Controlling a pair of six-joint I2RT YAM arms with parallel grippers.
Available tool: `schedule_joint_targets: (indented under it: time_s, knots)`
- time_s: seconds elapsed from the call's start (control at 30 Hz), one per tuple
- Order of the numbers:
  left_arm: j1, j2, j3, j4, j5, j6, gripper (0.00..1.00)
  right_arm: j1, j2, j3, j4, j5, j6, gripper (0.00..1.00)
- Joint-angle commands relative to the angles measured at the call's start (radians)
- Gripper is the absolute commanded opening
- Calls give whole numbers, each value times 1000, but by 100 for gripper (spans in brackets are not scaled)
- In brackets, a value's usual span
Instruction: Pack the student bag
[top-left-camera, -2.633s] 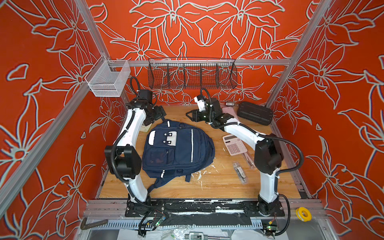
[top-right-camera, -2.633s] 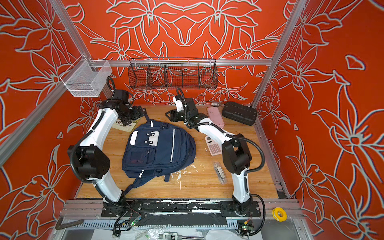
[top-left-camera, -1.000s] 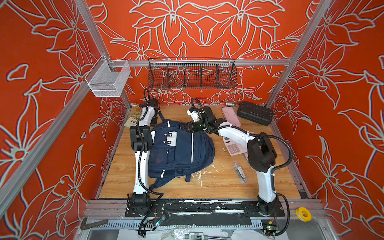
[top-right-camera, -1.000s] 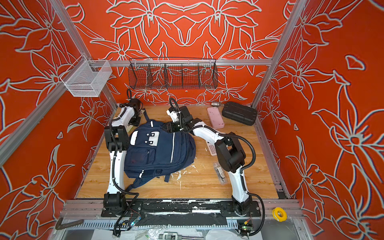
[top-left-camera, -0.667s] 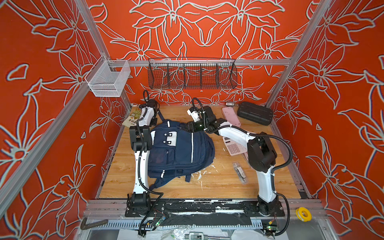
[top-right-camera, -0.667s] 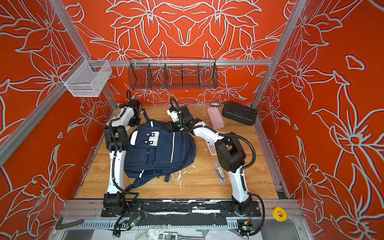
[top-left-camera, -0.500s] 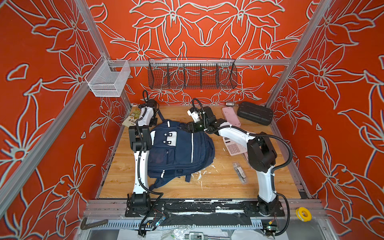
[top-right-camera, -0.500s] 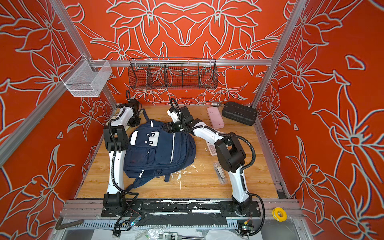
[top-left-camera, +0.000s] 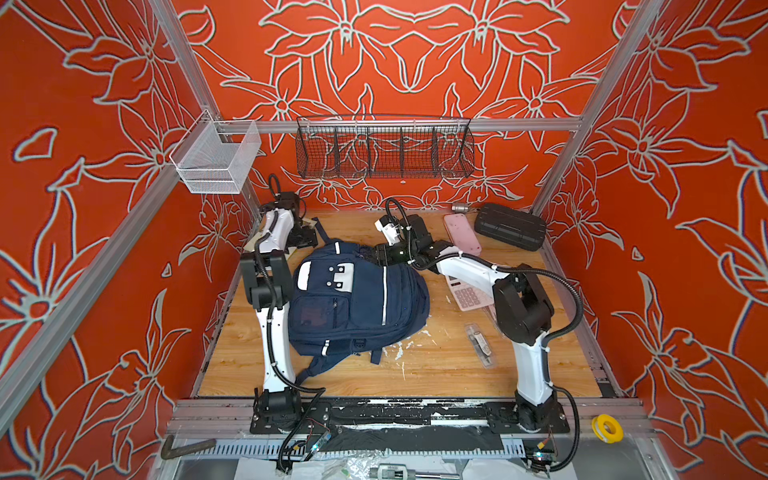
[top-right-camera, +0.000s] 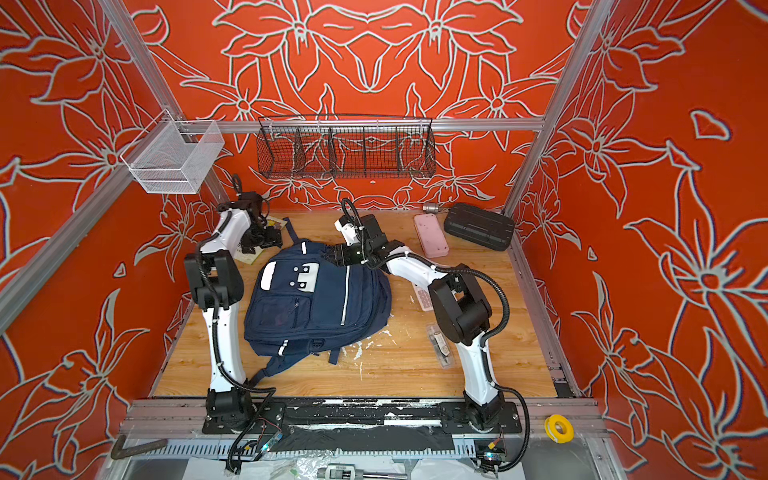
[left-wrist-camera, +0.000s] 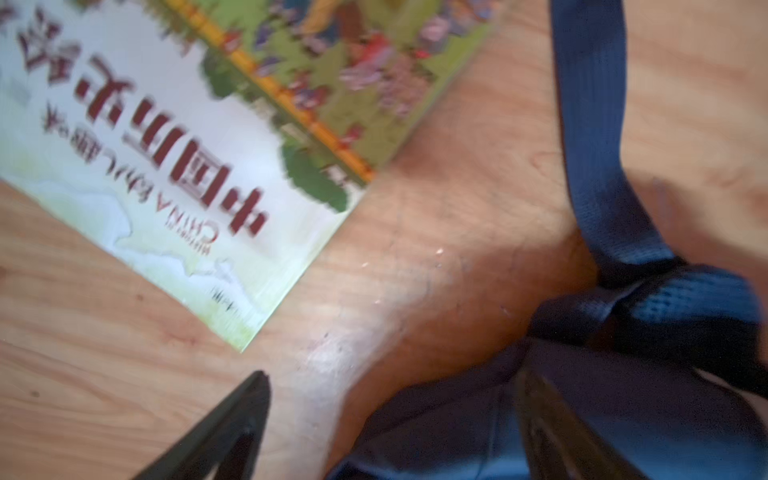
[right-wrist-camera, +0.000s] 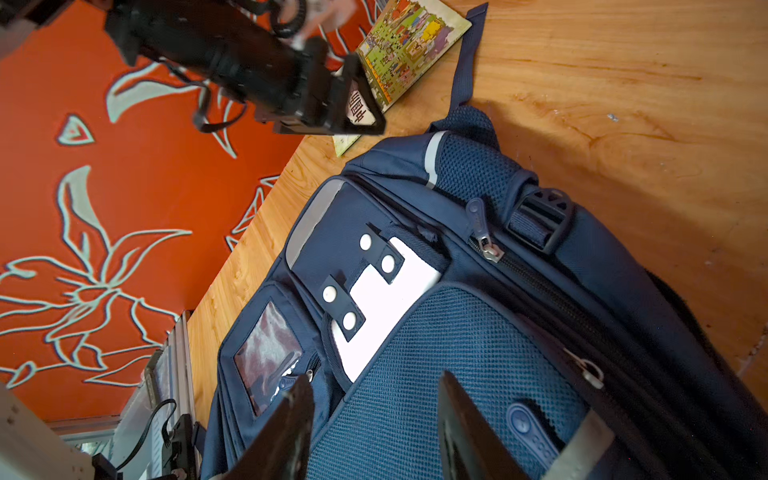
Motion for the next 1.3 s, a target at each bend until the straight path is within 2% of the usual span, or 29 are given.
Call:
schedule_joint_targets:
  time_s: [0.0,0.3,0.53,0.87,1.1,1.2,1.27]
  knots:
    - [106,-105,-149,121,239,-186,100,3,-25,-31,67,-20,39,49]
    - [232,-202,-398,363,374,-354,97,3,-25,-48,86,-38,35,49]
    - [251,-152,-422,459,404,-424,97,3,-21,-46,77,-35,30,49]
    - [265,-161,-594,676,355,-550,97,3,-7,-21,51,-26,19,49]
    - [265,-115,-675,930,468,-686,97,3,9,-2,36,-21,17,49]
    - [255,-87,-630,856,492,-635,100,3,15,2,29,-24,14,49]
    - [238,-91,-588,760,488,-556,97,3,21,8,30,-27,14,49]
